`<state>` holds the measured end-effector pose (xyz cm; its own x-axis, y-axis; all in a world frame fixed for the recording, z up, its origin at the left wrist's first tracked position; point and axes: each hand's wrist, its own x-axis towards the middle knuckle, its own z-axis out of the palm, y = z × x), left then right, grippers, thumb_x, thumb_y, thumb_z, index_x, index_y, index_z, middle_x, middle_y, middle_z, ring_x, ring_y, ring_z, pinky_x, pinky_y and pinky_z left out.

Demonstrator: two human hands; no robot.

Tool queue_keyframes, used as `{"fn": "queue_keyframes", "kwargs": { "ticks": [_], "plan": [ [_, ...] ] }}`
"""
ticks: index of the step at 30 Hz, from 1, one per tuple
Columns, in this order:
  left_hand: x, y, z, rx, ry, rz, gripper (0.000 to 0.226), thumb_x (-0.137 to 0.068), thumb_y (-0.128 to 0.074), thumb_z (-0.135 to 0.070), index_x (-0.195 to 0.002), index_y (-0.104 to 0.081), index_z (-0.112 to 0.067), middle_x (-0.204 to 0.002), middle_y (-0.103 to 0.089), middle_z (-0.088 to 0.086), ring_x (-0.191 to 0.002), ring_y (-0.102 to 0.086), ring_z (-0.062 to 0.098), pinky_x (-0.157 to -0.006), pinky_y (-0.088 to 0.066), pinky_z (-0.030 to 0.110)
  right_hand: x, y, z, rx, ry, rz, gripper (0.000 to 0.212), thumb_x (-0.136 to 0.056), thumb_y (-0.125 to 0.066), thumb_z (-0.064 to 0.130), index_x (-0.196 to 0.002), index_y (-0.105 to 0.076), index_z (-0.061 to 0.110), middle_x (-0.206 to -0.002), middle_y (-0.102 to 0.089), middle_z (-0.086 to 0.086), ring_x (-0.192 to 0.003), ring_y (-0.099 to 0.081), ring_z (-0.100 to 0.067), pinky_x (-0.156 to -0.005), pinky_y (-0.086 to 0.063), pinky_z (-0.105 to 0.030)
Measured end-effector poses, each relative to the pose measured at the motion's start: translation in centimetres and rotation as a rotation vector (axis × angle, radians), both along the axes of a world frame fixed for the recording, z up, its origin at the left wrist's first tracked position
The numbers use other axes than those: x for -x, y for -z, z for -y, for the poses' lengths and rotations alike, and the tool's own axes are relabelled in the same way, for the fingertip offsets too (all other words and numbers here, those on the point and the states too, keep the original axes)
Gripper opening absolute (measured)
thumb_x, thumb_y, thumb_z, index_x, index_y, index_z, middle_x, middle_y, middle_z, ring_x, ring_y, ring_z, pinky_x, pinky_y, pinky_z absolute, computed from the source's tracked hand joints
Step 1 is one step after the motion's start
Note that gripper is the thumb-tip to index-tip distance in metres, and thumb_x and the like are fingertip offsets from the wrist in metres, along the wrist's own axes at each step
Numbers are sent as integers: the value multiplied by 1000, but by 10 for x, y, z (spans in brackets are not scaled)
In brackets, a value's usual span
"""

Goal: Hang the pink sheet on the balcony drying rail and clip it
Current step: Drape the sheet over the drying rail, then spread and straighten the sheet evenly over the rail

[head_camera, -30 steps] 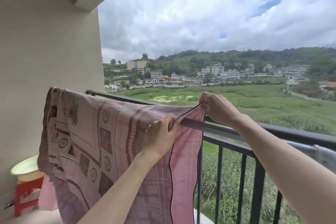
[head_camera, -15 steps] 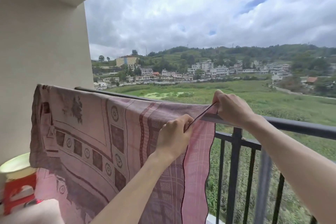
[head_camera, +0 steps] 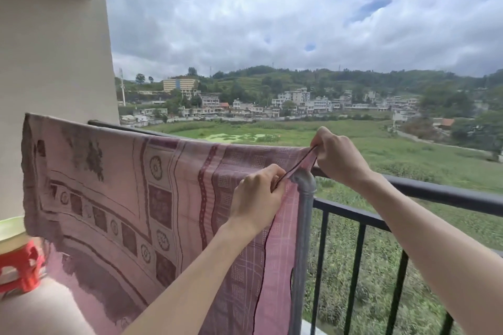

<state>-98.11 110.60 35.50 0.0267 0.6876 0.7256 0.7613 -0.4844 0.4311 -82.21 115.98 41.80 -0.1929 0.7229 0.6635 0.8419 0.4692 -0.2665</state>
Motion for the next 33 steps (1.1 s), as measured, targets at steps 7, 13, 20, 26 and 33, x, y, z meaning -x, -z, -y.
{"fn": "queue_keyframes", "kwargs": {
  "ticks": [7,13,20,26,33],
  "plan": [
    [26,7,-8,-26,-10,-48,11,-92,-53,-30,-93,-61,-23,-74,-55,-13,-66,-55,10,-59,-46,25,24,18,-12,-25,-25,-95,8,-90,-50,6,-94,-56,4,-88,-69,-16,-75,-63,-29,-72,-54,-45],
    [53,46,-13,67,36,-22,25,-91,-50,-20,-115,-51,-22,-108,-61,-4,-89,-61,18,-73,-51,34,58,63,-18,96,-85,-328,10,-91,-56,15,-93,-61,6,-88,-71,-9,-79,-65,-25,-74,-53,-40],
    [97,109,-27,278,-78,102,30,-92,-47,-12,-122,-43,-10,-114,-53,7,-97,-57,25,-74,-46,30,122,129,-1,111,-112,-594,12,-94,-51,24,-96,-56,13,-87,-64,-1,-76,-62,-14,-67,-48,-22],
    [169,182,78,395,32,326,23,-92,-52,-17,-71,-44,-23,-65,-47,-10,-60,-46,7,-59,-34,23,197,232,122,292,-165,-512,16,-94,-51,19,-103,-62,11,-95,-63,0,-80,-57,-10,-71,-43,-15],
    [235,197,86,502,155,408,10,-88,-59,-20,-86,-63,-12,-76,-62,-6,-68,-54,-4,-65,-41,7,263,315,134,779,-257,-256,46,-87,-63,22,-128,-47,10,-120,-53,-1,-108,-49,-11,-93,-41,-25]
  ]
}}
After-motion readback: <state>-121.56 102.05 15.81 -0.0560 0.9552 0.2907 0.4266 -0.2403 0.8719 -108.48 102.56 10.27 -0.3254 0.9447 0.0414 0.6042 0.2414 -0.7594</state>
